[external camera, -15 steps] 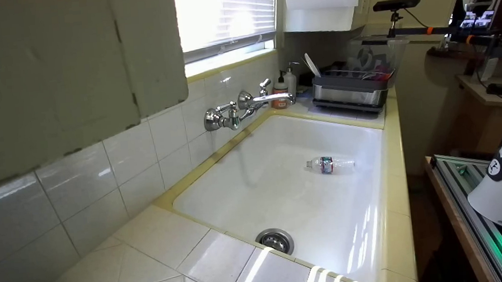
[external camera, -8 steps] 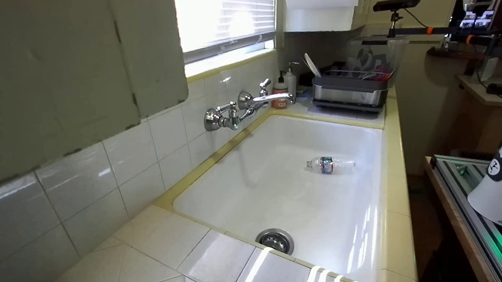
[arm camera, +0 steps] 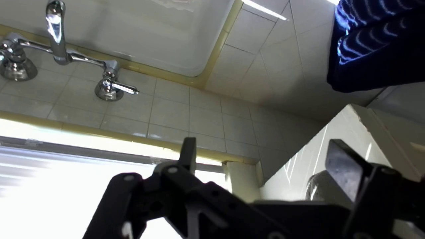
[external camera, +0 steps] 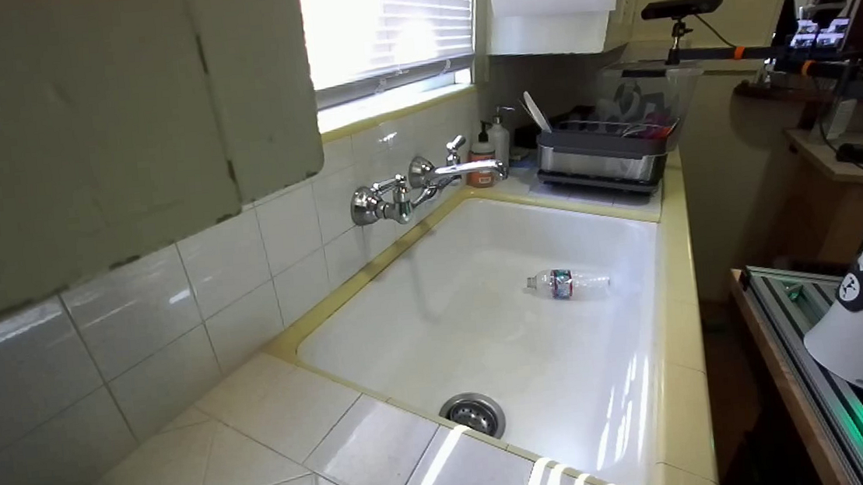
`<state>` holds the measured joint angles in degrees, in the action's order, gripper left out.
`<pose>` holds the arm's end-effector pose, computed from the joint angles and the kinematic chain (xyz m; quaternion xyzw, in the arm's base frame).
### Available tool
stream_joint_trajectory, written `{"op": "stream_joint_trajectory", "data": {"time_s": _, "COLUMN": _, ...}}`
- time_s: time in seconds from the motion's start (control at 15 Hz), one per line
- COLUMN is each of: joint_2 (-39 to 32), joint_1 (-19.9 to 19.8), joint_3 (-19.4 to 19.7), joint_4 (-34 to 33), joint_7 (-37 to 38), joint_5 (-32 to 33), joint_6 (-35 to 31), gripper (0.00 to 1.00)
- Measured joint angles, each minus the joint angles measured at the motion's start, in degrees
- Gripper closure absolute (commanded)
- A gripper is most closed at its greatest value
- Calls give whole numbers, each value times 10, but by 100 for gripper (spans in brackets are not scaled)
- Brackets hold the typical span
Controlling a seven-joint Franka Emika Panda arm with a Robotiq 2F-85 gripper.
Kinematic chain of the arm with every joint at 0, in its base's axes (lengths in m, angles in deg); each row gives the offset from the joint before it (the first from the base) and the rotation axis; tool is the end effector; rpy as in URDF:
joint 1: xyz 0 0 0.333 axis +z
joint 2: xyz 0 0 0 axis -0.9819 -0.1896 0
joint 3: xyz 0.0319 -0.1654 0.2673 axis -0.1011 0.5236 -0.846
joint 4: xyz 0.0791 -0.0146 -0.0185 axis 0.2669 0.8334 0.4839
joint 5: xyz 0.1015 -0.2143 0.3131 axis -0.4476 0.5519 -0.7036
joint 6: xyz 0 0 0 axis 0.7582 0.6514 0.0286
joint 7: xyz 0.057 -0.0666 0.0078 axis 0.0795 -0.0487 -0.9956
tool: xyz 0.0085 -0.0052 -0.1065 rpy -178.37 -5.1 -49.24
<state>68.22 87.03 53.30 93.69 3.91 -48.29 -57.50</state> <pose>0.3403 0.1692 0.7298 -0.9622 -0.1277 -0.2349 0.0524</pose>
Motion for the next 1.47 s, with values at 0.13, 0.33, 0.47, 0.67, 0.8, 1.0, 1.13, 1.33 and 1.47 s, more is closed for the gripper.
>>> {"op": "stream_joint_trajectory", "data": {"time_s": 0.13, "joint_2": -13, "joint_1": 8, "joint_3": 1, "joint_4": -12, "joint_7": -17, "joint_5": -3, "joint_6": -16, "gripper": 0}}
{"op": "stream_joint_trajectory", "data": {"time_s": 0.33, "joint_2": -44, "joint_1": 28, "joint_3": 13, "joint_4": -30, "joint_7": -65, "joint_5": -25, "joint_6": -41, "gripper": 0}}
{"op": "stream_joint_trajectory", "data": {"time_s": 0.47, "joint_2": -66, "joint_1": 43, "joint_3": 25, "joint_4": -44, "joint_7": -102, "joint_5": -43, "joint_6": -59, "gripper": 0}}
{"op": "stream_joint_trajectory", "data": {"time_s": 0.67, "joint_2": -101, "joint_1": 59, "joint_3": 41, "joint_4": -71, "joint_7": -150, "joint_5": -70, "joint_6": -84, "gripper": 0}}
{"op": "stream_joint_trajectory", "data": {"time_s": 0.8, "joint_2": -123, "joint_1": 65, "joint_3": 47, "joint_4": -89, "joint_7": -176, "joint_5": -85, "joint_6": -97, "gripper": 0}}
{"op": "stream_joint_trajectory", "data": {"time_s": 1.0, "joint_2": -152, "joint_1": 74, "joint_3": 50, "joint_4": -113, "joint_7": -207, "joint_5": -112, "joint_6": -106, "gripper": 0}}
{"op": "stream_joint_trajectory", "data": {"time_s": 1.13, "joint_2": -170, "joint_1": 79, "joint_3": 50, "joint_4": -128, "joint_7": -224, "joint_5": -138, "joint_6": -113, "gripper": 0}}
{"op": "stream_joint_trajectory", "data": {"time_s": 1.33, "joint_2": -193, "joint_1": 86, "joint_3": 50, "joint_4": -144, "joint_7": -247, "joint_5": -183, "joint_6": -145, "gripper": 0}}
{"op": "stream_joint_trajectory", "data": {"time_s": 1.47, "joint_2": -205, "joint_1": 89, "joint_3": 50, "joint_4": -153, "joint_7": -258, "joint_5": -211, "joint_6": -169, "gripper": 0}}
